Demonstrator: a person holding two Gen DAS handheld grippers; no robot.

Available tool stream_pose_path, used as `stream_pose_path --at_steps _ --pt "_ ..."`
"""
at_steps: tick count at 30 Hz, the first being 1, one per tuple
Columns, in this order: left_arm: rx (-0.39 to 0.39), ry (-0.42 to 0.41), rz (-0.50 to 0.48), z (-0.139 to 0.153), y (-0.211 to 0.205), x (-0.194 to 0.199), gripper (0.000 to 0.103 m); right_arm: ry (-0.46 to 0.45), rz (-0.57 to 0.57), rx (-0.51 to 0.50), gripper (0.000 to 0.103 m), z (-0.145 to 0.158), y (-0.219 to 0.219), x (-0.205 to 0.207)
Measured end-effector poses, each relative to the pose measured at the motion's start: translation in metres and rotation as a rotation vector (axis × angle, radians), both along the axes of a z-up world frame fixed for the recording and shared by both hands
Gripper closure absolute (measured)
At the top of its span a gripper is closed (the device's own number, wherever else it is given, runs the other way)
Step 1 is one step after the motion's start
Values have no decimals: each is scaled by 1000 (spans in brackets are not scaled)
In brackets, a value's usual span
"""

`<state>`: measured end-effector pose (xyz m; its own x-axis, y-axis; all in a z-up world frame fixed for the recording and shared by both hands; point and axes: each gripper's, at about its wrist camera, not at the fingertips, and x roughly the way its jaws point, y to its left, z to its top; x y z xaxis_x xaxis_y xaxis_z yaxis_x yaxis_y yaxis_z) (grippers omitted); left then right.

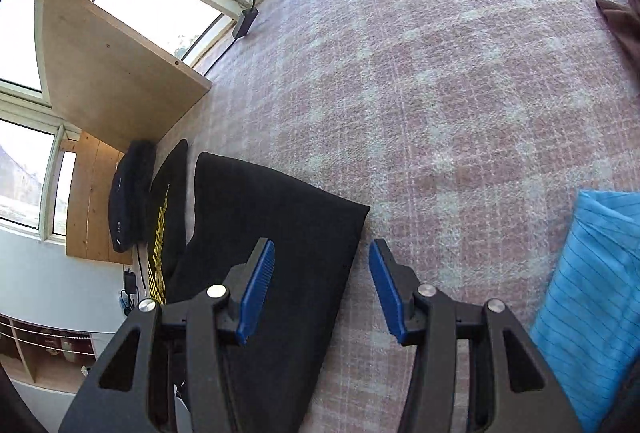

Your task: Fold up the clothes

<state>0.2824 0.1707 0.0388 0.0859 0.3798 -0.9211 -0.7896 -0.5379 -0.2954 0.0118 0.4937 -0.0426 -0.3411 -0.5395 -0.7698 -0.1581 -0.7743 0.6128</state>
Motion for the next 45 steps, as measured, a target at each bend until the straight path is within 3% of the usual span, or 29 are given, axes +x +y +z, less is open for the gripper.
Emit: stream_pose_path --at_steps 3,5,6,8,9,10,11,12,16,18,19,22,24,25,27,30,35,38,40,41,43,45 --pt "12 -2 9 -4 0 1 70 -22 -7 -40 54 -9 -2 -9" --pt "9 -10 3 -6 1 1 79 -17 -6 -59 54 -9 -4 -12" --pt "10 -18 4 -8 1 0 96 -7 -2 -69 54 -9 -6 -13" --pt "17 -35 8 -10 -1 -1 97 15 35 -89 56 -8 -14 -17" --pt "25 -42 13 -11 -3 -2 98 26 51 -89 65 -8 -20 -19" --pt "29 -45 18 -11 -5 -2 99 34 59 -83 84 -7 -24 -22" --pt "33 -48 24 -11 -6 -2 100 49 56 -67 96 -3 -28 -22" --pt "37 -50 30 -11 -7 -3 100 103 54 -34 100 11 -32 -19" --pt "49 -64 47 -10 -11 -5 100 544 193 146 100 112 -69 18" --pt "54 -78 55 -10 -13 -8 100 610 268 253 100 128 -84 28" --pt "50 -85 57 -12 -14 -9 100 606 292 291 100 129 -87 28" --pt "39 -90 45 -15 -14 -7 100 327 261 272 86 79 -68 -7" --pt "40 -98 41 -15 -13 -5 100 140 197 145 83 40 -40 -24" --pt "41 -103 44 -15 -14 -5 100 93 165 69 83 27 -26 -25" --pt "43 -113 50 -15 -16 -5 100 60 104 -22 79 13 -7 -25" --pt "46 -127 65 -14 -20 -7 100 33 77 -38 58 6 3 -25" --pt "62 -136 88 -9 -25 -10 100 -22 63 -80 57 -7 -3 -38" --pt "50 -151 89 -16 -23 -10 100 27 2 -63 60 -8 -5 -49" --pt "52 -160 88 -18 -21 -9 100 98 -16 -39 100 3 -15 -52" --pt "53 -163 90 -18 -21 -10 100 154 23 -13 100 16 -31 -48" --pt "55 -170 97 -19 -21 -11 100 306 212 18 100 48 -79 -26" --pt "59 -179 104 -20 -22 -12 100 409 485 91 101 68 -138 10"
